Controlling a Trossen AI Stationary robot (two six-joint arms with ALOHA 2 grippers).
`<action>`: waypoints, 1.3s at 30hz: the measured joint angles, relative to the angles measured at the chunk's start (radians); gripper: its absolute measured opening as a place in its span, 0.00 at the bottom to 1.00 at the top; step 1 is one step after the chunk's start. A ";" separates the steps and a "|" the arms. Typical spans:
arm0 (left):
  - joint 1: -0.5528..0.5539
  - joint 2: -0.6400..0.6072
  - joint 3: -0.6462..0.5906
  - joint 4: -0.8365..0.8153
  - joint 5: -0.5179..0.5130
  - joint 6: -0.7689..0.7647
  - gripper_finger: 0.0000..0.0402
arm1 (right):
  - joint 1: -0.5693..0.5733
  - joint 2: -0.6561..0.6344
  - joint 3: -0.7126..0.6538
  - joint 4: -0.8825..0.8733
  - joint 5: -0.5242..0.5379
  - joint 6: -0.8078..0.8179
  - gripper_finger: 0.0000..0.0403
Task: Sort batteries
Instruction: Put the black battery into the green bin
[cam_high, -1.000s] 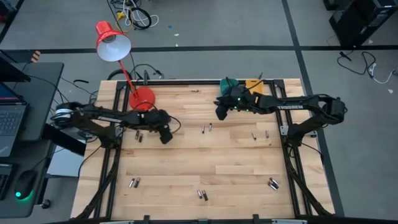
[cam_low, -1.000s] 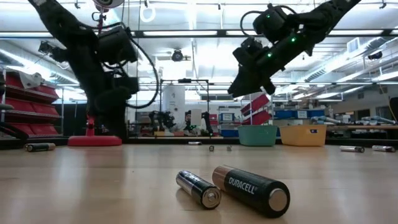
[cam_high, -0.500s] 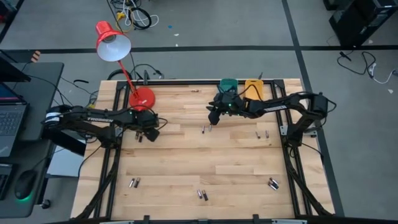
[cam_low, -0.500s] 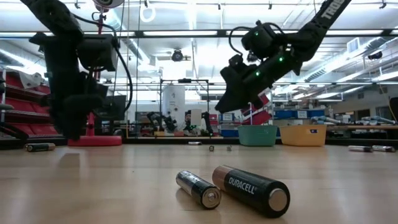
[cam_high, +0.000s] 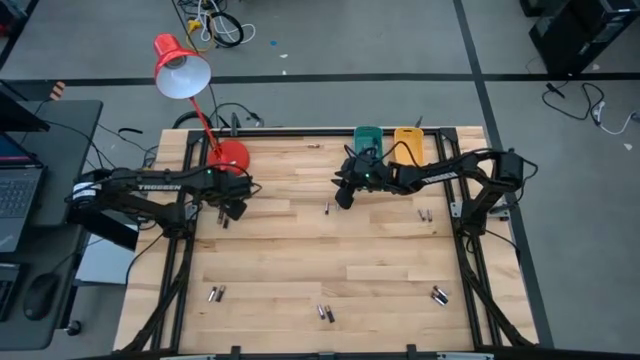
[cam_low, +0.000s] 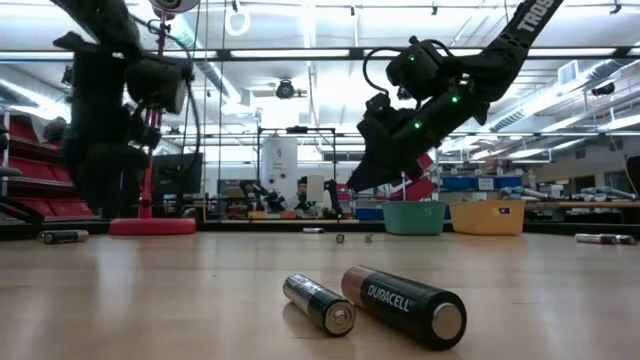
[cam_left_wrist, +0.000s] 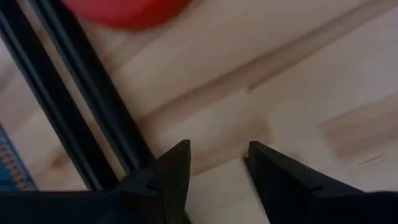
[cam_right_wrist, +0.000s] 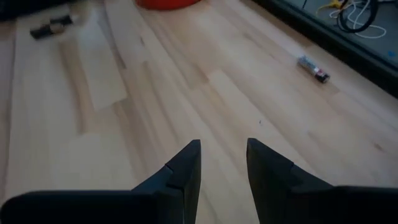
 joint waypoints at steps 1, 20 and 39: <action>0.000 0.000 -0.016 -0.001 0.008 -0.018 0.45 | 0.000 0.000 -0.005 -0.001 0.000 -0.007 0.28; 0.000 -0.003 -0.177 0.226 0.180 -0.093 0.44 | -0.036 0.000 -0.025 -0.004 -0.002 -0.024 0.28; 0.000 0.006 -0.144 0.246 0.159 -0.055 0.16 | -0.037 -0.001 -0.025 -0.024 -0.004 0.031 0.26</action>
